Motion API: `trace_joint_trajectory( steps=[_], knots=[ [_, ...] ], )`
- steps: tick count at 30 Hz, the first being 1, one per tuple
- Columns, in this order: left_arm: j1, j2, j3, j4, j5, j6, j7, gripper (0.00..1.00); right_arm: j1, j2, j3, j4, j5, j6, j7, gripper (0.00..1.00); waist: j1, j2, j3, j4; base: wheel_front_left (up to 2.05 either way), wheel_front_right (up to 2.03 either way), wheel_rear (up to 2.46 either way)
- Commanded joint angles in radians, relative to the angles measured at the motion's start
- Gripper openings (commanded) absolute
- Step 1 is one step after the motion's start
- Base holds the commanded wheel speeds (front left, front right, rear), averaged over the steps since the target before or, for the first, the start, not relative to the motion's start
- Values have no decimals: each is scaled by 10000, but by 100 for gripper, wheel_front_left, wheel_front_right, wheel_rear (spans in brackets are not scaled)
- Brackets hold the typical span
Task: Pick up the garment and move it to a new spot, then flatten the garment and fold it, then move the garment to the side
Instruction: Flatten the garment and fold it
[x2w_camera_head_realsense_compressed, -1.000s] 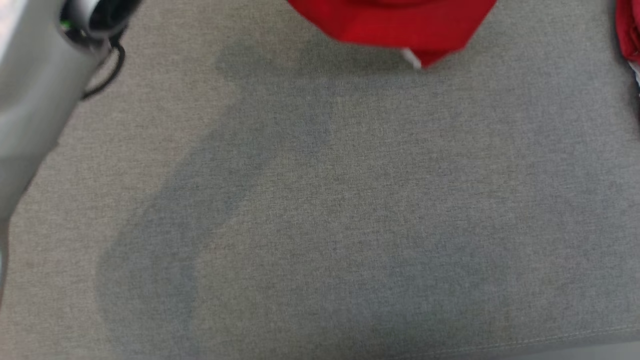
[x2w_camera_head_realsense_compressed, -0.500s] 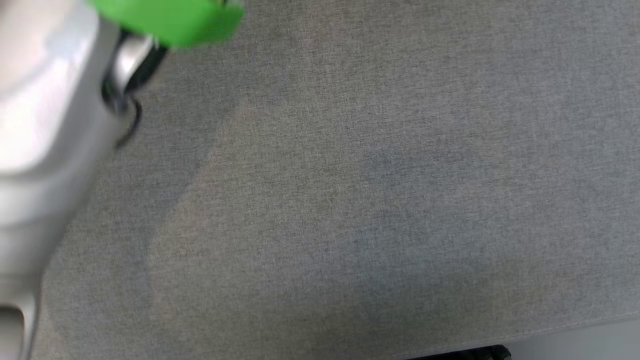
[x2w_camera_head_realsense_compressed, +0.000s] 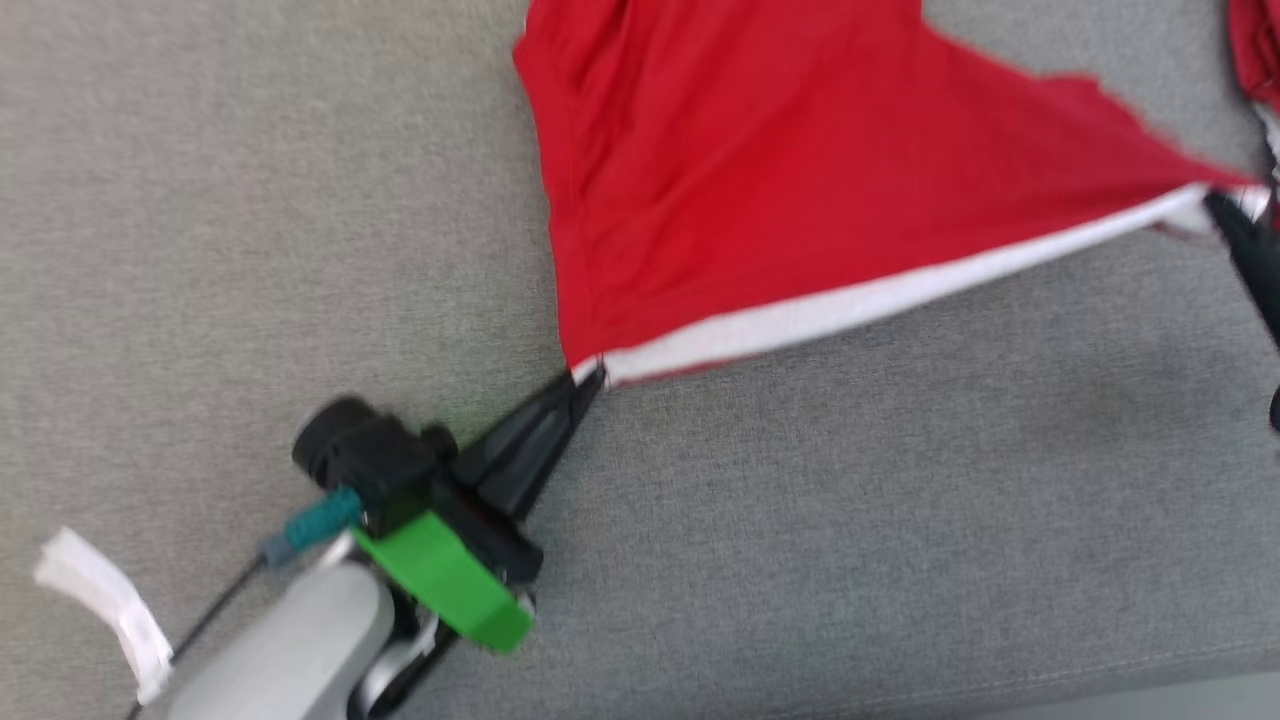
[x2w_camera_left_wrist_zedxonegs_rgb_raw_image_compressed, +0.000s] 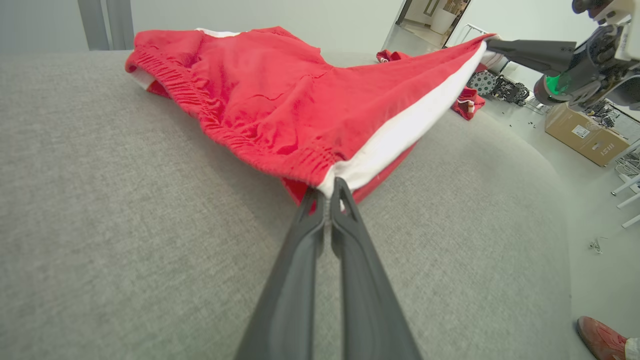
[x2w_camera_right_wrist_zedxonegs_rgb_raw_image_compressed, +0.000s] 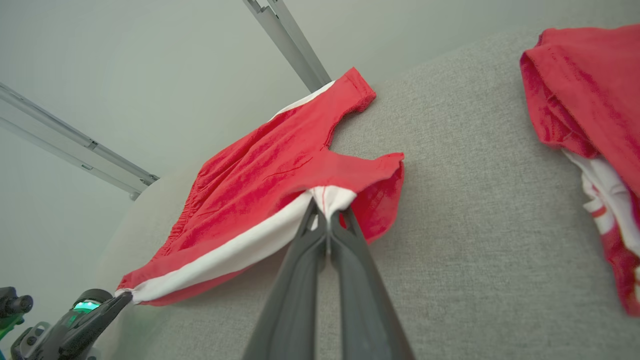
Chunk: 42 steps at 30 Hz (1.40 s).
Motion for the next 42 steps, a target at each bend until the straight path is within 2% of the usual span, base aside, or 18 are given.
trace_joint_trajectory(
  steps=[1, 7, 10, 13, 17, 21, 25, 28, 31, 37, 42],
  knots=[
    [554, -6, 111, -56, 130, 27, 2, 0, 576, -99, -94, -160, 68, 3, -39, 0, 0, 0, -1325, 363, 0, 0, 0],
    [2625, -35, 794, -527, 604, 312, 2, 0, 2974, -259, -858, -791, 29, 3, -40, 0, 0, 0, -2279, 499, 0, 0, 0],
    [3440, 180, 1211, -974, 723, 564, 2, 0, 4143, -326, -1711, -1132, -147, -1, -41, 0, 0, 0, -2524, 606, 0, 0, 0],
    [4046, 475, 1291, -1399, 722, 636, 2, 0, 5294, -306, -2578, -1539, -408, -7, -42, 0, 0, 0, -2642, 767, 0, 0, 0],
    [4347, 816, 1237, -1981, 620, 647, 184, 0, 6575, -293, -3742, -2134, -887, -7, -43, 0, 0, 0, -2694, 947, 0, 0, 0],
    [3857, 600, 1178, -2257, 355, 479, 442, 0, 7093, -514, -4469, -2325, -1208, -7, 29, 0, 0, 0, -2595, 1124, 0, 0, 0],
    [3022, 69, 1034, -2055, 55, 301, 746, 0, 6343, -843, -4728, -2089, -1434, -6, 339, 0, 0, 0, -2226, 1321, 0, 0, 0],
    [2269, -446, 958, -1684, -498, 164, 948, 0, 5448, -1203, -4570, -1770, -1351, -4, 948, 0, 0, 0, -1858, 1543, 0, 0, 0],
    [1512, -717, 732, -1280, -1199, 50, 1321, 0, 4415, -1465, -4393, -1216, -1257, -4, 1544, 0, 0, 0, -1564, 1817, 0, 0, 0],
    [165, -806, 532, -573, -2407, 8, 1544, 0, 2220, -1828, -3463, -442, -1254, -4, 2986, 0, 0, 0, -1166, 2191, 0, 0, 0],
    [-638, -664, 283, -154, -3007, 3, 1502, 0, 123, -1443, -2418, 99, -1530, -4, 4254, 0, 0, 0, -709, 2391, 0, 0, 0]
  ],
)
